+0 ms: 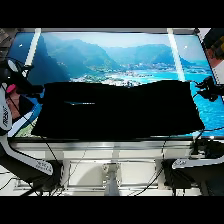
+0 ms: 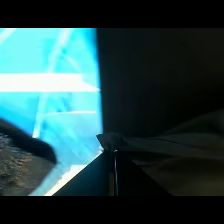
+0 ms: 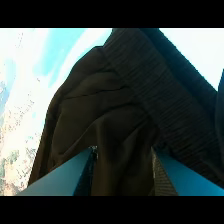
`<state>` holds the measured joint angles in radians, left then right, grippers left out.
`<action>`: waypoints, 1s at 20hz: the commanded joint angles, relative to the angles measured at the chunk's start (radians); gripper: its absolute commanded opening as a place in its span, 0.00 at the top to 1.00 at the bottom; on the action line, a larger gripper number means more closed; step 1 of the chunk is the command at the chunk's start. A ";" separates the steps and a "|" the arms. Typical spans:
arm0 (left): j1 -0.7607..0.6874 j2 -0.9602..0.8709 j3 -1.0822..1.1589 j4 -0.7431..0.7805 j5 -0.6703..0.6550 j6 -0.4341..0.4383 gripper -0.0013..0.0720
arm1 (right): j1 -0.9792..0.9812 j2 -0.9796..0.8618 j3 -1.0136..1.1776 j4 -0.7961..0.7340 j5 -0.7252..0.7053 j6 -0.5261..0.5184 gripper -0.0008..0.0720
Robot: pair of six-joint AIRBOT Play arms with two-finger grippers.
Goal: Fold the clothes and pants, and hang the long-sleeved shirts on hangers.
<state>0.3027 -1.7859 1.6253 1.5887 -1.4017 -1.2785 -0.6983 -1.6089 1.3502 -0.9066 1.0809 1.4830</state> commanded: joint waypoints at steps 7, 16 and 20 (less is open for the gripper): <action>-0.040 0.001 -0.002 0.000 0.100 -0.110 0.64 | -0.002 0.000 0.000 -0.005 -0.055 0.000 0.44; -0.058 0.238 0.001 -0.018 0.101 -0.140 0.64 | -0.001 -0.002 0.000 -0.014 -0.061 -0.055 0.44; 0.009 0.307 0.001 -0.440 0.100 -0.095 0.64 | 0.001 -0.088 0.056 -0.005 -0.013 -0.117 0.44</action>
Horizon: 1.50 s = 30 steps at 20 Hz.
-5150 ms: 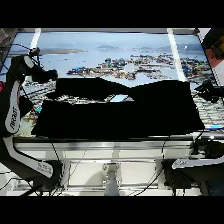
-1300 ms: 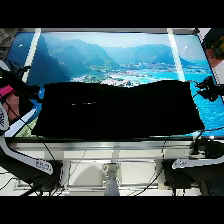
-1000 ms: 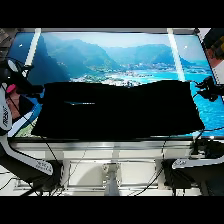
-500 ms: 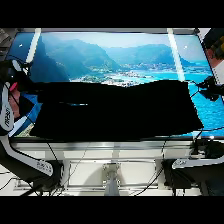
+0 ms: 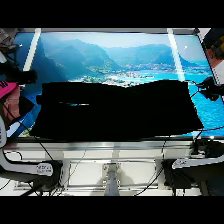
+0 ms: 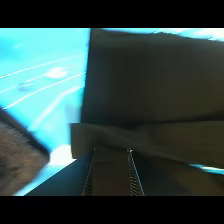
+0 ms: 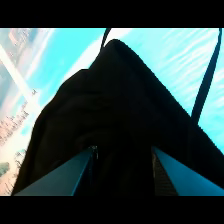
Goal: Fold the clothes and pants, and hang the long-sleeved shirts on hangers.
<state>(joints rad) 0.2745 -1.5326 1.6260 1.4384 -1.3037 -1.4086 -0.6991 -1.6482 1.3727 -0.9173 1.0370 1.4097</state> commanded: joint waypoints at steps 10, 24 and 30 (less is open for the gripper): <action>0.123 0.062 0.000 -1.005 -0.039 0.232 0.65 | 0.041 -0.264 0.261 -0.006 0.093 -0.077 0.44; 0.091 0.062 0.000 -1.005 -0.047 0.239 0.73 | 0.126 -0.322 0.343 -0.026 0.089 -0.084 0.96; 0.091 0.059 0.000 -0.995 -0.045 0.240 0.88 | 0.092 -0.322 0.488 -0.147 -0.026 0.132 0.96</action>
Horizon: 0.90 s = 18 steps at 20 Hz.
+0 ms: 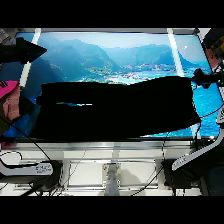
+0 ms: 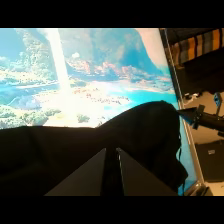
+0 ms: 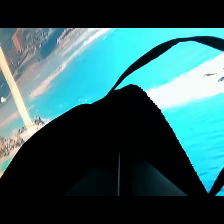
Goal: Fold the clothes and pants, and hang the long-sleeved shirts on hangers.
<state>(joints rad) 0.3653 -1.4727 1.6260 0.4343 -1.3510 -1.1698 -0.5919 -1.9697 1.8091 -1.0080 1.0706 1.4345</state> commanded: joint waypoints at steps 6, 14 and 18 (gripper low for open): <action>-0.005 -0.002 -0.003 0.212 0.061 -0.001 0.88 | -0.017 -0.002 0.055 -0.068 -0.049 0.121 0.49; -0.001 -0.001 -0.148 0.446 -0.015 -0.042 0.98 | -0.076 0.002 0.193 -0.071 0.337 0.008 0.96; 0.038 0.033 -0.279 0.472 -0.094 -0.008 0.98 | -0.101 0.026 0.119 0.067 0.441 -0.086 0.97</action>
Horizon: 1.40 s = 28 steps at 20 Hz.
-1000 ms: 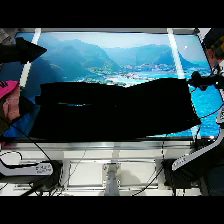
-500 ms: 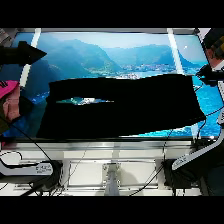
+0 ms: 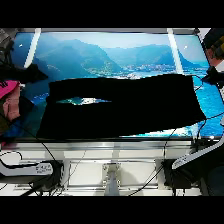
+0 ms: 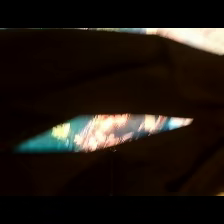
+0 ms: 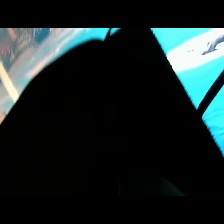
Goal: Fold the clothes and pants, and hang the long-sleeved shirts on hangers.
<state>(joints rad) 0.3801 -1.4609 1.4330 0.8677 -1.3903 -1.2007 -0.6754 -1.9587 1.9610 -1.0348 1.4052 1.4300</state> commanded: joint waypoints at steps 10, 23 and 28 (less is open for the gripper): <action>0.421 0.358 -0.649 0.082 -0.035 0.121 0.98 | -0.137 0.150 -0.660 0.455 0.151 -0.433 0.96; 0.531 0.372 -0.764 0.310 0.035 0.133 0.97 | -0.200 0.265 -0.779 0.396 0.088 -0.429 0.96; 0.531 0.335 -0.764 0.311 0.111 0.171 0.32 | -0.183 0.267 -0.777 0.456 0.087 -0.428 0.47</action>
<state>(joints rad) 0.9104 -1.1103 0.6693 1.1683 -1.3346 -1.0489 -0.8650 -1.6981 1.1847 -0.5980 1.4982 0.9981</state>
